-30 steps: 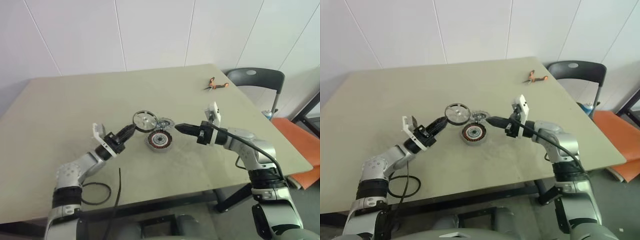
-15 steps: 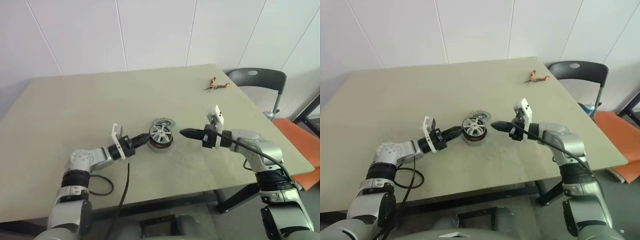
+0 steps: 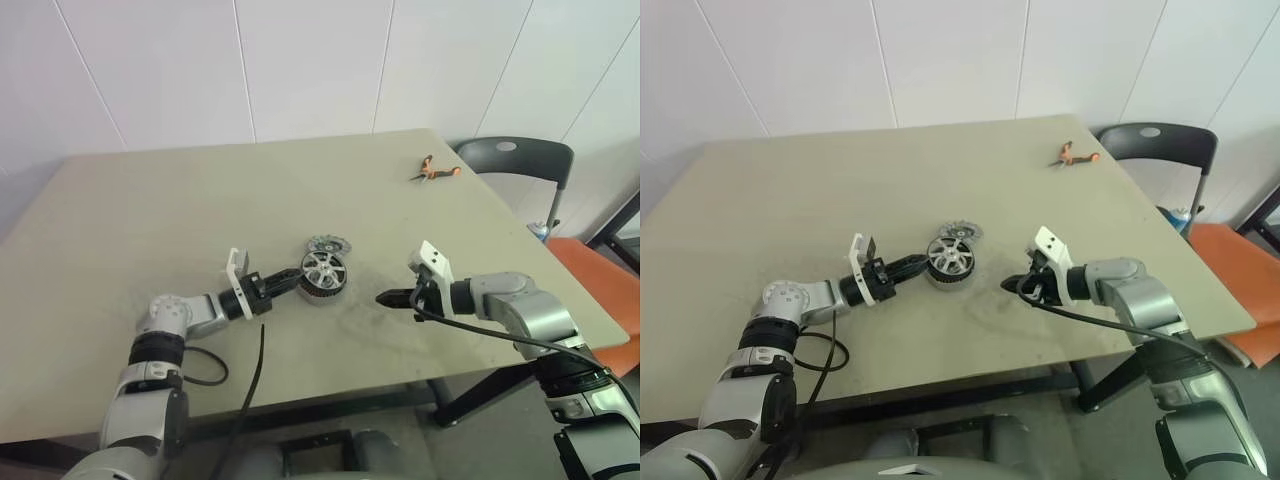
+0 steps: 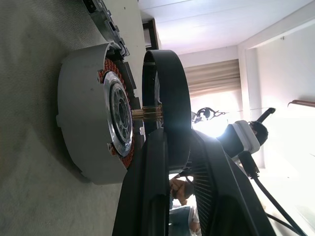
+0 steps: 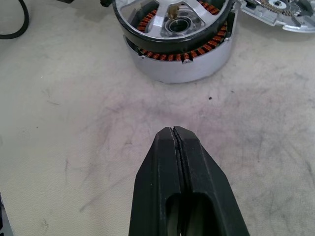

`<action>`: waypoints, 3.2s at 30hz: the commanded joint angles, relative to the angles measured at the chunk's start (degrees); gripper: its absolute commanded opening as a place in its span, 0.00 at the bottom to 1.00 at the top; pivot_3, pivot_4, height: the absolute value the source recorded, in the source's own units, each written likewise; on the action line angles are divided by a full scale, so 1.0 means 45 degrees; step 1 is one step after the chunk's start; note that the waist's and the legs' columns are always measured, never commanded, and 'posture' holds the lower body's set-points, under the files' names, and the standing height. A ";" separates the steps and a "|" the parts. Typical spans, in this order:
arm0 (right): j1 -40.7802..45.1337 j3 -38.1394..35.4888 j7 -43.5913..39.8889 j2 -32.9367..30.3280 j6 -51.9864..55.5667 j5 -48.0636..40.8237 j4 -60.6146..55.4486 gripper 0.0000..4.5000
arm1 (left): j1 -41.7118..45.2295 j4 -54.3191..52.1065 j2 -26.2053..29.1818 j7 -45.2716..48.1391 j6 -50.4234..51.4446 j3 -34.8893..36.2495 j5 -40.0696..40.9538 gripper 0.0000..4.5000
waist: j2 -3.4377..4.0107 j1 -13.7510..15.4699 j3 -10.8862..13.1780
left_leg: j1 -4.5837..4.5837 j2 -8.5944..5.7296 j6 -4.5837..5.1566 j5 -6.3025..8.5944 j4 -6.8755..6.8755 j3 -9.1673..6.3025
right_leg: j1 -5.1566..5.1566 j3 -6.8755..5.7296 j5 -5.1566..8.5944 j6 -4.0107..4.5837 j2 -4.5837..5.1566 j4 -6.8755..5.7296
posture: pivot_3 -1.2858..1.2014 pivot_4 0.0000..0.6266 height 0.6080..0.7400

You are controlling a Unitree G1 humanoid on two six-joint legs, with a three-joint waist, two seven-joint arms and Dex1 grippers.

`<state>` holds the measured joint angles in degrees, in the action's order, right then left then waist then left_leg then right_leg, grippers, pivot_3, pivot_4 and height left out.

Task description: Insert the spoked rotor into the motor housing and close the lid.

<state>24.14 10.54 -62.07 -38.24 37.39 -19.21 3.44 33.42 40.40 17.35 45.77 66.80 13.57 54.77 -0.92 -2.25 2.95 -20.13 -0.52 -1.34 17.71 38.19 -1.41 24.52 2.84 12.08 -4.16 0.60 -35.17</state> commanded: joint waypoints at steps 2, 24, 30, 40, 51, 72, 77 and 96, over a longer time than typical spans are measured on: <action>-0.0045 -0.0171 -0.0117 -0.0171 -0.0116 -0.0051 -0.0659 0.00 | 0.0416 0.0148 -0.0225 0.0360 -0.0154 0.0402 -0.0307 0.08 | 0.0000 0.0021 0.0000 | 0.0000 0.0000 0.0000 0.0000 0.0000 -0.0001 | 0.0000 0.0000 -0.0001 -0.0001 0.0001 0.0001 | 0.52 0.00 1.00; 0.0066 -0.0239 -0.0028 0.0047 -0.0178 -0.0101 -0.0636 0.00 | 0.0723 0.1401 -0.0714 0.0911 -0.0767 0.0506 -0.2123 0.08 | -0.0001 0.0280 -0.0005 | 0.0051 -0.0003 0.0000 0.0000 0.0008 0.0003 | -0.0048 0.0001 0.0001 0.0002 0.0001 -0.0007 | 0.52 0.00 1.00; 0.0226 -0.0191 -0.0049 0.0144 -0.0314 -0.0007 -0.0378 0.00 | 0.0371 0.1177 -0.0661 0.0874 -0.0538 0.0275 -0.2504 0.08 | 0.0000 0.0267 -0.0006 | 0.0120 -0.0001 0.0000 0.0000 0.0004 0.0002 | -0.0113 0.0003 0.0013 0.0015 0.0000 -0.0010 | 0.52 0.00 1.00; 0.0157 -0.1161 -0.0324 0.0679 0.0139 -0.1310 -0.0270 0.00 | 0.0007 0.1185 -0.0593 0.0225 -0.1550 0.0111 -0.3452 0.57 | 0.0016 0.0278 -0.0032 | 0.0281 0.0003 0.0000 0.0000 0.0007 -0.0022 | -0.0283 -0.0006 0.0030 0.0026 0.0000 0.0002 | 0.52 0.00 1.00; -0.0335 -0.1763 -0.0468 0.0606 0.0285 -0.1788 -0.0032 0.00 | -0.0775 -0.3964 0.2638 0.1904 -0.1536 -0.2757 -0.4662 0.63 | 0.0018 -0.0400 -0.0023 | 0.0366 0.0033 -0.0002 0.0005 -0.0058 -0.0042 | -0.0327 0.0014 0.0041 0.0012 -0.0016 0.0010 | 0.52 0.00 1.00; -0.0917 -0.2648 -0.0459 0.1103 0.0798 -0.2946 0.0500 0.00 | -0.0297 -0.3545 -0.0042 0.3317 -1.2137 -0.4821 -0.8062 0.00 | 0.0007 0.0312 0.0029 | 0.0143 -0.0009 0.0017 0.0011 -0.0019 0.0020 | -0.0139 0.0037 0.0039 0.0003 -0.0001 0.0009 | 0.52 0.00 1.00; -0.1123 -0.2692 -0.0298 0.1117 0.0811 -0.2997 0.0305 0.00 | 0.0551 -0.1342 -0.0926 0.2464 -1.3808 -0.5142 -0.9387 0.00 | 0.0004 0.0327 0.0030 | 0.0145 -0.0009 0.0018 0.0010 -0.0005 0.0019 | -0.0145 0.0036 0.0036 -0.0005 -0.0005 0.0005 | 0.52 0.00 1.00; -0.0711 -0.2844 0.0925 0.2158 0.0267 -0.3182 -0.0176 0.00 | -0.0400 -0.2870 -0.0972 0.1122 -1.3312 -0.4288 -0.9599 0.00 | 0.0088 0.0241 -0.0113 | 0.0218 0.0029 0.0107 0.0061 0.0009 -0.0022 | -0.0295 0.0035 0.0063 -0.0024 -0.0005 0.0008 | 0.52 0.00 1.00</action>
<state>18.58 -1.02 -59.43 -30.02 40.33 -32.28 5.65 30.44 30.01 13.29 54.78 7.88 -10.46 8.91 -0.52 -1.17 2.44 -19.18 -0.38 -0.86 17.98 38.25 -1.53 23.24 3.00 12.35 -4.28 0.56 -35.18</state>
